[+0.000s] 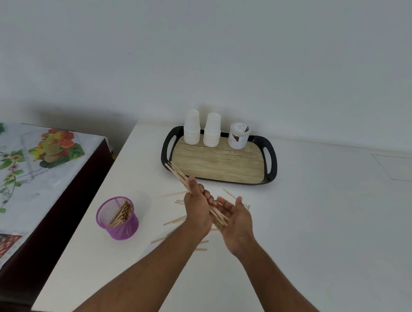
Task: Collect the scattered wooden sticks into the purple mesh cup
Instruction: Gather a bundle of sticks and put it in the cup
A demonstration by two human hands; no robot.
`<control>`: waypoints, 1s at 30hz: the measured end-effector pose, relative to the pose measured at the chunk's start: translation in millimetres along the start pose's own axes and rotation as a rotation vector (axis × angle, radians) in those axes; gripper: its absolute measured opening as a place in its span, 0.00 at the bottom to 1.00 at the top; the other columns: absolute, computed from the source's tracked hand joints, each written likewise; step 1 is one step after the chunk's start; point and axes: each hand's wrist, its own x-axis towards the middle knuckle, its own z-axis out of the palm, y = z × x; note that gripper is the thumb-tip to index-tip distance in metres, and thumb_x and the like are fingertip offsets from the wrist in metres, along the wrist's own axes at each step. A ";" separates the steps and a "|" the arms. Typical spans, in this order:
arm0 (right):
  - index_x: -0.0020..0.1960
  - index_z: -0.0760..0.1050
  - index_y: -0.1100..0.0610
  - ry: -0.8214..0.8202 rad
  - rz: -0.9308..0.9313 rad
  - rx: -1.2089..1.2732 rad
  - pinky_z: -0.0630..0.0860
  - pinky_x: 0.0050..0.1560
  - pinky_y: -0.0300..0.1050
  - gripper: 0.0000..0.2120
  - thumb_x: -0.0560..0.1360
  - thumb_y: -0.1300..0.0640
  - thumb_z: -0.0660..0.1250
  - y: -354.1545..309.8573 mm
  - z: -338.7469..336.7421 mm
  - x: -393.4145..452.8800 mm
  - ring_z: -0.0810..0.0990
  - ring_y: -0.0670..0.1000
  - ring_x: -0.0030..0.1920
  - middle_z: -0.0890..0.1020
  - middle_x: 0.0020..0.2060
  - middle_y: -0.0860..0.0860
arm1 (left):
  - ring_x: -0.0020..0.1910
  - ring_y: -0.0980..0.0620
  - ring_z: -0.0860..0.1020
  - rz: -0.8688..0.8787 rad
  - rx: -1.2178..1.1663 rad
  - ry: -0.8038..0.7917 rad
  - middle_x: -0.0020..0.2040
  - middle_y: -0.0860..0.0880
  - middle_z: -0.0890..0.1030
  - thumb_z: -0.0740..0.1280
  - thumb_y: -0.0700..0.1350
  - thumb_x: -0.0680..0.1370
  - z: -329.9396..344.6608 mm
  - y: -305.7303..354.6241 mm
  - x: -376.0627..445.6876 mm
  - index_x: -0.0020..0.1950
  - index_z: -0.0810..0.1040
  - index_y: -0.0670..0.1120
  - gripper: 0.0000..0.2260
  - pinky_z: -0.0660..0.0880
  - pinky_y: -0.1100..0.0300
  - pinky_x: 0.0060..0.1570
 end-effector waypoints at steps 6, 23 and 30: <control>0.53 0.79 0.64 -0.001 0.106 0.467 0.75 0.68 0.58 0.26 0.87 0.46 0.49 1.2 34.4 -3.9 0.83 0.61 0.56 0.82 0.42 0.57 | 0.25 0.50 0.69 0.096 0.064 -0.029 0.27 0.46 0.67 0.65 0.56 0.83 10.4 -15.1 -11.4 0.34 0.68 0.46 0.22 0.75 0.53 0.35; 0.68 0.81 0.55 -0.196 0.134 -0.177 0.66 0.40 0.45 0.22 0.82 0.44 0.60 -18.1 24.4 26.3 0.76 0.52 0.46 0.81 0.63 0.56 | 0.38 0.51 0.80 0.131 0.520 -0.219 0.36 0.47 0.78 0.59 0.51 0.86 -19.7 -15.7 -14.3 0.62 0.76 0.39 0.16 0.78 0.61 0.34; 0.77 0.70 0.55 -0.575 0.287 -0.073 0.59 0.78 0.68 0.29 0.82 0.40 0.61 -17.3 22.4 26.4 0.70 0.70 0.74 0.70 0.76 0.64 | 0.32 0.56 0.75 0.002 0.248 -0.193 0.33 0.49 0.74 0.57 0.49 0.87 -2.2 -19.3 -24.6 0.59 0.76 0.38 0.16 0.76 0.64 0.37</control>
